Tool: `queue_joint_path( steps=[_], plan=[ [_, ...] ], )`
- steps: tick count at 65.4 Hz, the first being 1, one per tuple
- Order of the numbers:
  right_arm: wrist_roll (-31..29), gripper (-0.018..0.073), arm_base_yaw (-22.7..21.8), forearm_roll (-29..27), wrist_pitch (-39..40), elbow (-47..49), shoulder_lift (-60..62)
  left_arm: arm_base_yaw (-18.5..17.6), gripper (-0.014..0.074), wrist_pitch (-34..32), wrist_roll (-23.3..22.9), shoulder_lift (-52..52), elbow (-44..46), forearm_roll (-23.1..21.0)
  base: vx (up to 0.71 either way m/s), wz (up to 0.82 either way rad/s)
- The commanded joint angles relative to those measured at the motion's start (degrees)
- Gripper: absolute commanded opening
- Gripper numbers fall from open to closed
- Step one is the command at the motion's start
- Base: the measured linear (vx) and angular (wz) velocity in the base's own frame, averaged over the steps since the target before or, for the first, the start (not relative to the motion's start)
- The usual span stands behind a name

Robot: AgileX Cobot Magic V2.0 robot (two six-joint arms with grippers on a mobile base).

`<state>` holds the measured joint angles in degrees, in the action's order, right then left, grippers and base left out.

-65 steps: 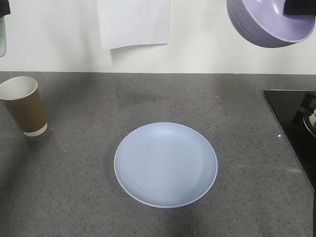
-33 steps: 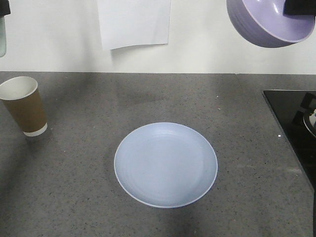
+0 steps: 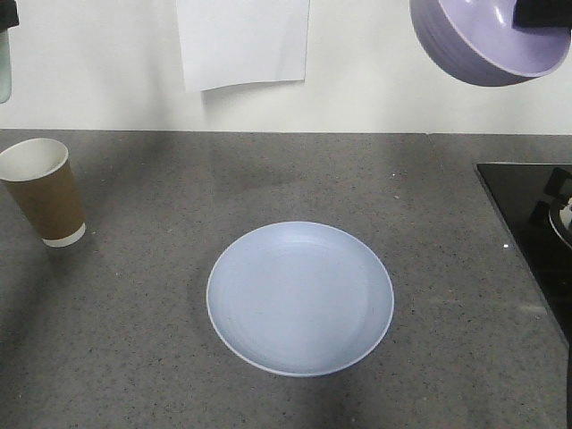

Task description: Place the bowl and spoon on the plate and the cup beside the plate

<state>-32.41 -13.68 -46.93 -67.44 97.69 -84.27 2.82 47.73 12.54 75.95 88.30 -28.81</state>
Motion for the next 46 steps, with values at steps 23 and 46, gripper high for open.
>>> queue_joint_path(
  steps=[23, 46],
  plan=[
    [-0.2, -0.0005, -0.1, -3.1, 2.3, 1.4, 2.0, 0.0, -0.0006, -3.3, 0.2, -1.6, 1.6, -1.9, 0.00, 0.00],
    [-0.2, -0.0005, -0.1, -3.1, 2.2, 1.4, 2.0, 0.0, -0.0006, -3.3, 0.2, -1.6, 1.6, -1.9, 0.00, 0.00]
  ],
)
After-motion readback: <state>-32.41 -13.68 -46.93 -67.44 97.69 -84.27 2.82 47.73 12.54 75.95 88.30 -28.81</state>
